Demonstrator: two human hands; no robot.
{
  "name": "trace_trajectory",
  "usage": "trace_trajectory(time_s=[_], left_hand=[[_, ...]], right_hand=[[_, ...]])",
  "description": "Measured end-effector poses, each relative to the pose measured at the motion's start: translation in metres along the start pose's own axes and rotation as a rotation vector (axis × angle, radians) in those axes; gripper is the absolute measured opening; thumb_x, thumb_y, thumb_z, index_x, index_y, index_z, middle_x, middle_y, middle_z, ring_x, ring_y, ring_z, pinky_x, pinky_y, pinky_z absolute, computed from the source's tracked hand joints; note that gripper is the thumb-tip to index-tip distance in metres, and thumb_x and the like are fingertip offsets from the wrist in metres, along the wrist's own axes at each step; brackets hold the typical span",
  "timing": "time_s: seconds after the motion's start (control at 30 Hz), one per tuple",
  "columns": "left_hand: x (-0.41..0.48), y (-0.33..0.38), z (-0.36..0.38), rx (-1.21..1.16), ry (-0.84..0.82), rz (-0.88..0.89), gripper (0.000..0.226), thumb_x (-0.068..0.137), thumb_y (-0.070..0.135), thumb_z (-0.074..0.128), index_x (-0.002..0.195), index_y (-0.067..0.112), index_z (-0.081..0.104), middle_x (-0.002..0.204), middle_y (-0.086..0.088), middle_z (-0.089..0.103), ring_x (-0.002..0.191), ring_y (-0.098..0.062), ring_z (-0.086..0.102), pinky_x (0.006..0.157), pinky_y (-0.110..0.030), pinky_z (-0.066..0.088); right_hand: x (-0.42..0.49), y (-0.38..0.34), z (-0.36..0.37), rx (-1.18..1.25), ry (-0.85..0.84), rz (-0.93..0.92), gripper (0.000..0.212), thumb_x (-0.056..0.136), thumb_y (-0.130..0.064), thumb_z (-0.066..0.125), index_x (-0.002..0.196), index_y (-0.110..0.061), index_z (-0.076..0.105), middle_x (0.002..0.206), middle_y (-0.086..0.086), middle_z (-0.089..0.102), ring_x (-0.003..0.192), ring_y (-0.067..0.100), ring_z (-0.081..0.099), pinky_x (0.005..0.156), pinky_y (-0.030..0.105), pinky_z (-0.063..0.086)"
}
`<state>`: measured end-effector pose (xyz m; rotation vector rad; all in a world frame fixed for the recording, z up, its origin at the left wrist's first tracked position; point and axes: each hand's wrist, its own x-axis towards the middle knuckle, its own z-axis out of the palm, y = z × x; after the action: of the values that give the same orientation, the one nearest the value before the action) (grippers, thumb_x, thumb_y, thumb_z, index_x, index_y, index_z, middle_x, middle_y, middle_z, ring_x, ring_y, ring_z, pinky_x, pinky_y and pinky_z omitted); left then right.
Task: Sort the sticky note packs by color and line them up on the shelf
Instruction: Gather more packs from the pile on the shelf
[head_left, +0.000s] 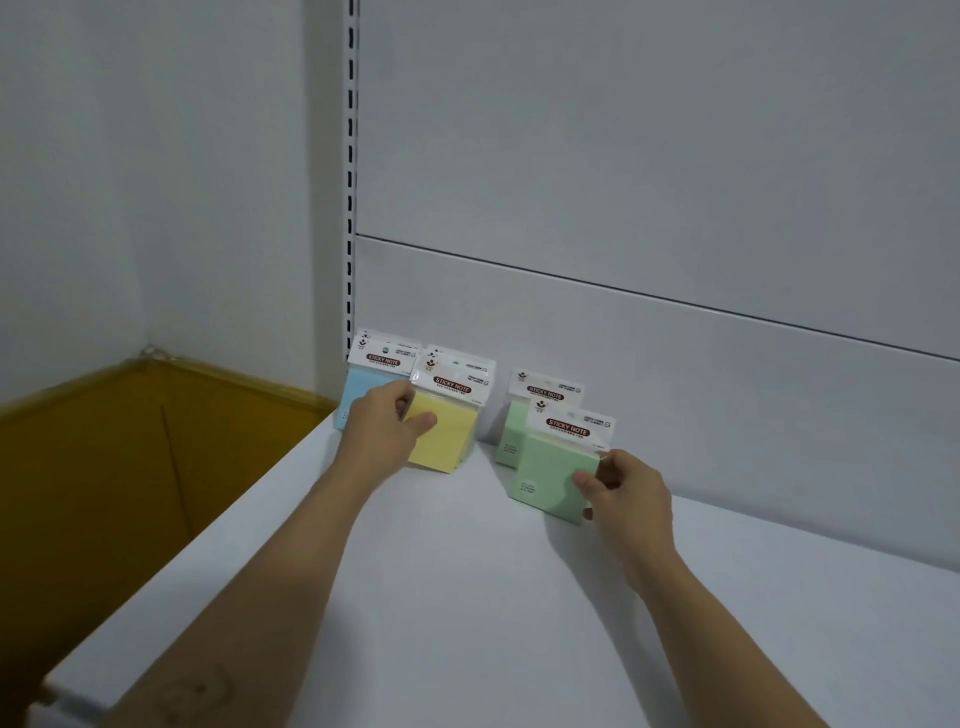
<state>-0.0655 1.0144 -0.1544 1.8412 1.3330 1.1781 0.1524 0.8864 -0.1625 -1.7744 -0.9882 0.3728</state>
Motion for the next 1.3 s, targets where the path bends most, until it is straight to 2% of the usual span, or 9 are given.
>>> trace_trajectory(time_s=[0.1, 0.2, 0.37, 0.43, 0.53, 0.6, 0.83, 1.07, 1.3], left_hand=[[-0.003, -0.006, 0.004, 0.113, 0.067, -0.014, 0.021, 0.086, 0.028, 0.068, 0.099, 0.015, 0.059, 0.087, -0.001, 0.062, 0.080, -0.021, 0.056, 0.072, -0.035, 0.048], [-0.004, -0.010, 0.006, 0.288, 0.112, -0.019, 0.026, 0.087, 0.038, 0.063, 0.101, 0.017, 0.055, 0.092, 0.000, 0.062, 0.086, -0.023, 0.059, 0.071, -0.036, 0.049], [-0.001, -0.014, 0.011, 0.373, 0.113, -0.031, 0.033, 0.089, 0.045, 0.058, 0.106, 0.017, 0.055, 0.098, -0.004, 0.065, 0.091, -0.026, 0.060, 0.073, -0.038, 0.050], [0.000, -0.014, 0.013, 0.390, 0.108, -0.030, 0.035, 0.089, 0.046, 0.058, 0.106, 0.016, 0.056, 0.098, -0.005, 0.065, 0.092, -0.027, 0.060, 0.073, -0.037, 0.049], [0.003, -0.016, 0.014, 0.408, 0.113, -0.032, 0.036, 0.088, 0.047, 0.058, 0.106, 0.015, 0.057, 0.097, -0.006, 0.066, 0.092, -0.027, 0.060, 0.074, -0.038, 0.051], [0.004, -0.016, 0.013, 0.429, 0.114, -0.035, 0.038, 0.088, 0.048, 0.058, 0.106, 0.016, 0.058, 0.096, -0.005, 0.066, 0.091, -0.026, 0.061, 0.074, -0.039, 0.051], [0.000, -0.008, 0.009, 0.487, 0.081, -0.015, 0.041, 0.090, 0.047, 0.055, 0.110, 0.012, 0.054, 0.093, -0.008, 0.065, 0.088, -0.027, 0.060, 0.071, -0.038, 0.050], [-0.010, 0.000, 0.007, 0.566, 0.079, -0.004, 0.050, 0.084, 0.051, 0.061, 0.110, 0.013, 0.043, 0.101, -0.008, 0.059, 0.093, -0.029, 0.060, 0.071, -0.038, 0.047], [-0.020, 0.017, 0.019, 0.668, 0.115, 0.346, 0.034, 0.088, 0.048, 0.054, 0.105, 0.019, 0.052, 0.105, -0.001, 0.059, 0.097, -0.022, 0.053, 0.081, -0.036, 0.036]], right_hand=[[0.005, 0.001, 0.008, 0.009, 0.013, 0.001, 0.017, 0.081, -0.010, 0.068, 0.077, -0.024, 0.061, 0.077, -0.006, 0.068, 0.076, 0.021, 0.065, 0.078, 0.049, 0.054], [0.013, 0.001, 0.014, 0.028, 0.028, 0.005, 0.026, 0.081, -0.009, 0.068, 0.079, -0.032, 0.058, 0.078, -0.008, 0.067, 0.079, 0.018, 0.064, 0.079, 0.049, 0.055], [0.028, 0.001, 0.024, 0.036, 0.044, -0.009, 0.018, 0.080, -0.010, 0.069, 0.089, -0.024, 0.062, 0.080, -0.006, 0.067, 0.081, 0.018, 0.064, 0.080, 0.048, 0.054], [0.032, 0.001, 0.030, 0.022, 0.076, -0.036, 0.016, 0.080, -0.012, 0.070, 0.089, -0.023, 0.062, 0.080, -0.008, 0.066, 0.081, 0.017, 0.064, 0.078, 0.040, 0.054], [0.035, 0.002, 0.038, 0.022, 0.134, -0.055, 0.018, 0.081, -0.013, 0.069, 0.097, -0.021, 0.063, 0.076, -0.014, 0.061, 0.074, 0.002, 0.059, 0.063, 0.009, 0.040], [0.037, 0.004, 0.040, 0.016, 0.143, -0.065, 0.021, 0.082, -0.013, 0.069, 0.102, -0.020, 0.062, 0.078, -0.013, 0.060, 0.073, -0.001, 0.056, 0.058, 0.005, 0.036], [0.028, 0.013, 0.045, -0.171, 0.054, -0.083, 0.053, 0.072, -0.026, 0.078, 0.119, -0.024, 0.053, 0.106, -0.006, 0.054, 0.090, 0.012, 0.055, 0.076, 0.026, 0.040], [0.028, 0.017, 0.044, -0.344, 0.048, -0.047, 0.052, 0.076, -0.037, 0.073, 0.121, -0.018, 0.056, 0.098, -0.002, 0.062, 0.093, 0.022, 0.059, 0.077, 0.034, 0.045], [0.029, 0.013, 0.031, -0.395, 0.066, -0.126, 0.069, 0.077, -0.046, 0.070, 0.134, -0.016, 0.045, 0.122, 0.004, 0.057, 0.114, 0.023, 0.052, 0.092, 0.037, 0.042]])
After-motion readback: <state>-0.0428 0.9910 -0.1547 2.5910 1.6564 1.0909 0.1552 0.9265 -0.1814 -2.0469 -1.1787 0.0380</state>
